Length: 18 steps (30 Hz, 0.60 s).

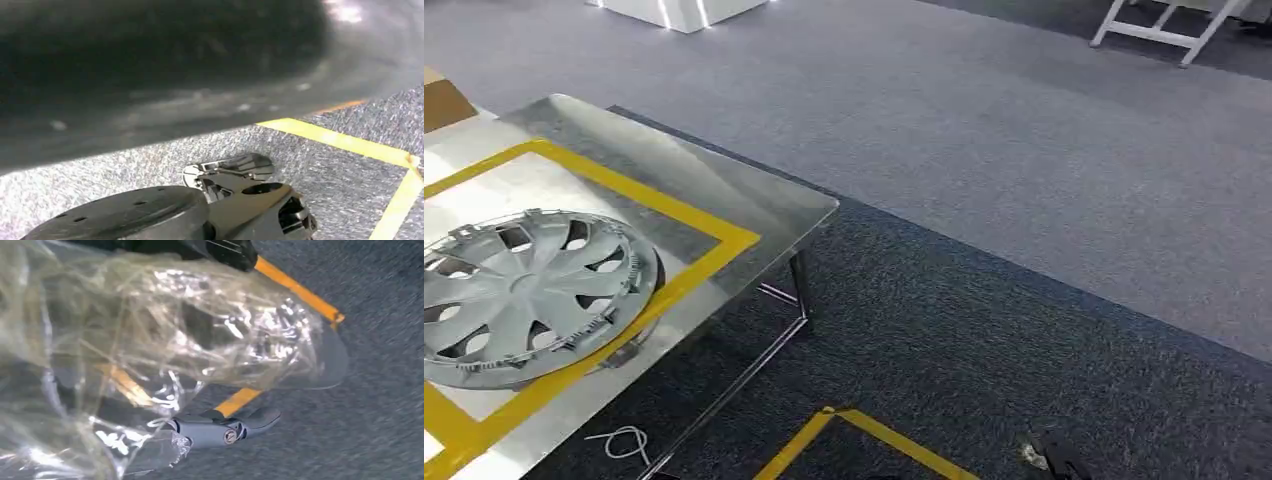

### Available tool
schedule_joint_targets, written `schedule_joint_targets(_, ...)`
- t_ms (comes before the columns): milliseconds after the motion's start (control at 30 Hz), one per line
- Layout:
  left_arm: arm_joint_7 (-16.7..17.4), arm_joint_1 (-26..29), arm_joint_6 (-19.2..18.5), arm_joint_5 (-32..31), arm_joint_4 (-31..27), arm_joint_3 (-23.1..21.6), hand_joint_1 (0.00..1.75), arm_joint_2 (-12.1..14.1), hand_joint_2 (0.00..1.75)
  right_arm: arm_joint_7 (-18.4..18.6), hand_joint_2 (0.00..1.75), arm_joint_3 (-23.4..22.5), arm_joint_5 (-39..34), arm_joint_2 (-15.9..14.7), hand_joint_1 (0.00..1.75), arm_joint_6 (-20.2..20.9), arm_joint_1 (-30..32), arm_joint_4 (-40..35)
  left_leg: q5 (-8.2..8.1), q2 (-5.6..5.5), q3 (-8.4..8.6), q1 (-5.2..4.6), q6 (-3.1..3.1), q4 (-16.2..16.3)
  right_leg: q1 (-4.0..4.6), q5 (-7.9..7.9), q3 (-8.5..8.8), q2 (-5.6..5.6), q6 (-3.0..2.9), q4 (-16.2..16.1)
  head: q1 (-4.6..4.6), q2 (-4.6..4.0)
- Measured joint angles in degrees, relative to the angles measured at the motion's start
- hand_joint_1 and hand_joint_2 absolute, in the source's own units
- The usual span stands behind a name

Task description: Take the parts from the cabinet and place them on the table.

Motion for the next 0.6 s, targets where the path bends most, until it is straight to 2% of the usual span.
schedule_joint_targets(33,0.02,-0.07,0.0,-0.04,0.0,0.0,0.0,0.0,0.0,0.0,0.0,0.0,-0.02,0.0,0.0,0.0,-0.01,-0.02,-0.07,0.69,0.09,0.0,-0.11,0.0,0.01,2.37,2.67,-0.5,-0.13,-4.88,0.0,0.0)
schedule_joint_targets(67,0.15,-0.1,0.0,-0.24,0.0,0.0,0.0,-0.02,0.0,0.0,0.0,0.0,-0.02,0.0,0.0,0.0,-0.12,-0.02,-0.2,1.46,0.29,0.0,-0.31,0.0,0.07,4.7,6.33,-2.02,-0.32,-11.17,0.0,0.0)
schedule_joint_targets(100,0.17,-0.1,0.0,-0.28,0.0,0.0,0.0,0.0,0.0,0.0,0.0,0.0,-0.04,0.02,0.0,0.0,-0.26,-0.02,-0.37,1.96,0.56,-0.25,-0.57,0.04,0.28,5.24,8.75,-5.0,-0.46,-15.23,0.02,0.0)
schedule_joint_targets(133,0.17,-0.05,0.0,-0.31,0.0,0.0,0.0,0.0,0.0,-0.02,0.0,0.0,-0.09,0.02,0.0,0.04,-0.54,-0.02,-0.71,2.54,0.53,-0.62,-1.02,0.17,0.52,5.0,9.44,-4.99,-1.0,-15.78,-0.08,0.0)
schedule_joint_targets(167,0.17,-0.08,-0.02,-0.33,0.0,0.0,0.0,0.04,0.0,-0.04,0.0,-0.02,-0.18,0.02,0.0,0.09,-0.51,-0.02,-0.67,2.93,0.68,-0.62,-1.23,0.16,0.61,5.13,9.16,-4.05,-1.39,-15.81,-0.22,0.0)
schedule_joint_targets(233,0.17,-0.23,-0.04,-0.33,0.0,0.0,0.0,0.09,0.0,-0.02,0.0,-0.02,-0.26,0.0,0.0,0.11,-0.01,0.0,-0.61,4.1,1.05,-0.44,-1.74,-0.02,0.81,5.21,8.27,-2.94,-1.89,-15.78,-0.17,0.0)
schedule_joint_targets(267,0.15,-0.29,-0.04,-0.33,0.0,0.0,0.0,0.11,0.0,-0.02,0.0,-0.02,-0.26,0.0,0.0,0.11,0.04,0.0,-1.01,4.73,1.03,-0.43,-2.25,-0.01,0.56,5.51,9.27,-2.17,-2.42,-16.18,-0.11,0.0)
schedule_joint_targets(300,0.15,-0.36,-0.04,-0.33,0.0,0.0,0.0,0.15,0.0,-0.07,0.0,-0.02,-0.26,0.0,0.0,0.11,0.06,0.0,-1.97,2.29,0.99,-0.15,-2.67,1.09,0.37,5.7,9.17,-1.51,-2.71,-16.35,-0.41,0.0)
schedule_joint_targets(333,0.09,-0.36,-0.07,-0.33,0.0,0.0,0.0,0.15,0.0,-0.02,0.0,-0.02,-0.24,0.0,0.0,0.11,-0.11,0.0,-3.89,-0.37,-0.02,0.03,-2.77,3.72,0.24,5.88,9.12,-1.02,-2.99,-16.33,-0.66,0.0)
schedule_joint_targets(367,0.09,-0.28,-0.07,-0.33,0.0,0.0,0.0,0.17,0.0,-0.02,0.0,-0.02,-0.26,0.0,0.0,0.11,-0.31,0.0,-6.46,-1.81,-2.04,0.11,-2.86,8.29,0.23,5.97,9.03,-0.17,-3.22,-16.33,-0.74,0.0)
schedule_joint_targets(400,0.09,-0.15,-0.07,-0.33,0.0,0.0,0.0,0.22,0.0,-0.02,0.0,-0.02,-0.24,0.0,0.0,0.11,-0.31,0.0,-8.54,-2.5,-4.13,0.12,-2.97,12.8,0.27,5.98,9.0,0.55,-3.31,-16.32,-0.81,0.0)
schedule_joint_targets(433,0.09,-0.05,-0.07,-0.33,0.0,0.0,0.0,0.24,0.0,-0.02,0.0,-0.02,-0.26,0.0,0.0,0.11,-0.19,0.0,-9.83,-2.84,-6.1,0.11,-2.99,16.76,0.36,5.98,8.97,1.46,-3.32,-16.3,-0.77,0.0)
schedule_joint_targets(467,0.09,0.1,-0.07,-0.33,0.0,0.0,0.0,0.24,0.0,-0.02,0.0,-0.02,-0.26,0.0,0.0,0.11,-0.01,0.0,-9.37,-2.9,-6.73,0.11,-2.95,17.66,0.41,5.98,9.01,2.33,-3.32,-16.29,-0.77,0.0)
schedule_joint_targets(500,0.09,0.17,-0.07,-0.33,0.0,0.0,0.0,0.26,0.0,-0.02,0.0,-0.02,-0.24,0.0,0.0,0.11,0.09,0.0,-7.59,-2.92,-6.24,0.11,-2.84,16.16,0.44,5.98,9.04,3.13,-3.31,-16.27,-0.74,0.0)
schedule_joint_targets(567,0.09,0.12,-0.07,-0.33,0.0,0.0,0.0,0.31,0.0,-0.02,0.0,-0.02,-0.26,0.0,0.0,0.11,0.06,0.0,-1.8,-3.83,-2.48,0.14,-2.44,7.45,0.44,6.0,9.21,4.89,-3.25,-16.13,-0.79,0.0)
schedule_joint_targets(600,0.09,0.11,-0.07,-0.33,0.0,0.0,0.0,0.37,0.0,-0.02,0.0,-0.02,-0.26,0.02,0.0,0.11,0.02,0.0,0.6,-6.17,-0.39,0.25,-2.17,2.56,0.39,5.97,9.25,5.62,-3.15,-16.09,-0.81,0.0)
